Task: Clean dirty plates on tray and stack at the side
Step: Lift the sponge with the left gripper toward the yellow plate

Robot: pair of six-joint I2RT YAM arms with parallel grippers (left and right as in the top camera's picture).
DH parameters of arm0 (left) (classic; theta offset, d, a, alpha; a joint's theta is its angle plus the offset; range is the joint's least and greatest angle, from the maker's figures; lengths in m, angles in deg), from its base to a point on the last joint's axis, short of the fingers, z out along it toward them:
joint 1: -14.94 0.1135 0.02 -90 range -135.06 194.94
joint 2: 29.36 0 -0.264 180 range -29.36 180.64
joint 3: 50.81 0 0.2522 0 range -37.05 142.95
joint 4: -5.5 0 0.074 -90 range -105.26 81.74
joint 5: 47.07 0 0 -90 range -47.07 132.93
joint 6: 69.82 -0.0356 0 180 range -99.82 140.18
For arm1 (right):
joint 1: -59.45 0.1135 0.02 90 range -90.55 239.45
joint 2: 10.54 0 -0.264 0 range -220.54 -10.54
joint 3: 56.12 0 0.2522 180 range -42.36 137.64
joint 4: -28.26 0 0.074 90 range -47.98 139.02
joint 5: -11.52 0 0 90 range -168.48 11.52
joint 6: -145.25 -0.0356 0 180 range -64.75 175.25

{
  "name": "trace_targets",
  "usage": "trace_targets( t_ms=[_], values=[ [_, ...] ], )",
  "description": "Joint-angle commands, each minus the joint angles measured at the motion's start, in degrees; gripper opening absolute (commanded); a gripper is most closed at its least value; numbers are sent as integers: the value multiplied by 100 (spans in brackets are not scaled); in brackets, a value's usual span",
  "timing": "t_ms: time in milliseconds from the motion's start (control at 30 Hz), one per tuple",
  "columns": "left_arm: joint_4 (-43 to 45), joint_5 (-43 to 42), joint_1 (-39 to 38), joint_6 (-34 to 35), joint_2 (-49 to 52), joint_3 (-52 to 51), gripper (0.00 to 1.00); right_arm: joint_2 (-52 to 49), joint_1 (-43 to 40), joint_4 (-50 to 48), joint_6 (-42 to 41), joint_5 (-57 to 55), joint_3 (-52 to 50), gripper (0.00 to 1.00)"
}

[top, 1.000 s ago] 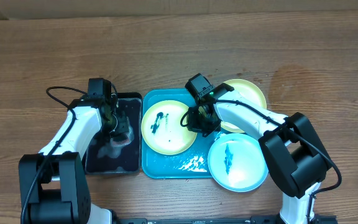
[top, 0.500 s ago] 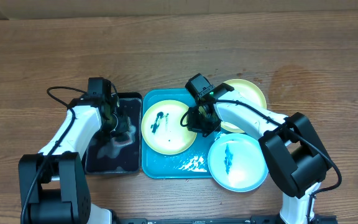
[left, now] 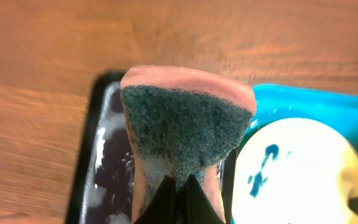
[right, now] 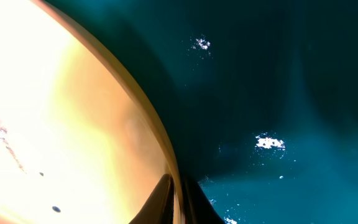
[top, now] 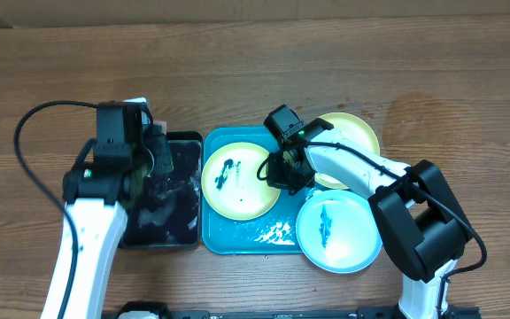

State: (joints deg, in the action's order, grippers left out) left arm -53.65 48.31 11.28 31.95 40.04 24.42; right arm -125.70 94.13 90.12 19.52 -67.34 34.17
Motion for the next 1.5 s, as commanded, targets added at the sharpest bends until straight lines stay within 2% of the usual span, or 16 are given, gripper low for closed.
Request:
trace_targets(
  t_ms=[0, 133, 300, 800, 933, 1467],
  values=[
    [50, 734, -238, -133, -448, 96, 4, -201, 17, 46, 22, -105, -9, 7],
    [90, 1379, -560, -133, -837, 96, 4, -201, 17, 85, 166, -107, -9, 7],
    [199, 1762, -761, -155, -1014, 94, 4, -201, 17, 142, 162, -105, -9, 7],
    [308, 1742, -767, -348, -1023, 94, 4, -201, 17, 140, 142, -105, -9, 7],
    [341, 1397, -767, -564, -1021, 94, 4, -201, 17, 122, 142, -105, -9, 7],
    [313, 1362, -767, -625, -1016, 94, 4, -201, 17, 61, 142, -103, -9, 7]
  ],
)
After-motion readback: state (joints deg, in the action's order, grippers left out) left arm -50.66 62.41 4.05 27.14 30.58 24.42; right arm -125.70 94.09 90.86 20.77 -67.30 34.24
